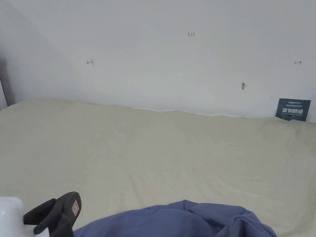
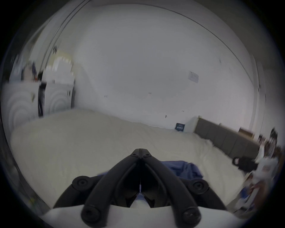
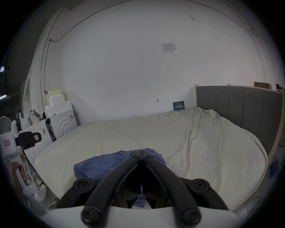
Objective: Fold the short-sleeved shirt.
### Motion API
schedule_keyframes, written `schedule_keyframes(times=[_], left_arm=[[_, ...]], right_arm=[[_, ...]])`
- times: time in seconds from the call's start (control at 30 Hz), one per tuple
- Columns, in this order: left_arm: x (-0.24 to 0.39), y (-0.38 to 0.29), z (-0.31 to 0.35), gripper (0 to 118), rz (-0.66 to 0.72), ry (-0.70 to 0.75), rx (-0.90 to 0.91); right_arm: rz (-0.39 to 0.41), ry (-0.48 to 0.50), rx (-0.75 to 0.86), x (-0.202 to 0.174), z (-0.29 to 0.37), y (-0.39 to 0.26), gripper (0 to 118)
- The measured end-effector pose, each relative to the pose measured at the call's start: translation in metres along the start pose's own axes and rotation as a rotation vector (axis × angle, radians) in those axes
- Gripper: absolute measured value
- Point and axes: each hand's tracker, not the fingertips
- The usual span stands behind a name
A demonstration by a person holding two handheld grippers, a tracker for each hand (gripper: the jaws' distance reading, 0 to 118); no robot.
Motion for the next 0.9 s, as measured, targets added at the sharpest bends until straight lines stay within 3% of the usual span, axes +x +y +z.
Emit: schedule_keyframes(times=[0.07, 0.13, 0.27, 0.37, 0.4, 0.43, 0.47, 0.5, 0.73, 0.9], left_arm=[[0.002, 0.01, -0.018, 0, -0.094, 0.029, -0.017], [-0.023, 0.023, -0.057, 0, -0.022, -0.022, -0.121], [-0.072, 0.03, -0.165, 0, 0.146, -0.062, -0.543], [-0.094, 0.0, -0.225, 0, 0.157, 0.04, -0.829], [-0.098, -0.01, -0.237, 14, 0.161, 0.082, -0.891], [-0.109, -0.021, -0.247, 46, 0.204, 0.113, -0.927], [-0.118, -0.03, -0.256, 87, 0.238, 0.147, -0.933], [-0.122, -0.037, -0.26, 115, 0.258, 0.185, -0.943], [-0.122, -0.078, -0.284, 118, 0.254, 0.176, -1.033], [-0.109, -0.092, -0.298, 117, 0.161, 0.205, -1.129]], right_arm=[[0.016, -0.001, -0.014, 0.0, -0.005, -0.002, 0], [0.025, -0.004, -0.03, 0.0, -0.009, -0.002, 0], [0.014, 0.013, -0.055, 0.003, -0.017, -0.007, 0], [0.007, 0.018, -0.08, 0.005, -0.024, -0.015, 0], [0.005, 0.022, -0.092, 0.005, -0.028, -0.018, 0], [0.005, 0.024, -0.108, 0.005, -0.031, -0.021, 0], [0.007, 0.026, -0.123, 0.005, -0.035, -0.024, 0], [0.008, 0.029, -0.136, 0.005, -0.038, -0.027, 0], [0.0, 0.045, -0.207, 0.005, -0.058, -0.042, 0], [0.0, 0.065, -0.223, 0.003, -0.062, -0.045, 0]])
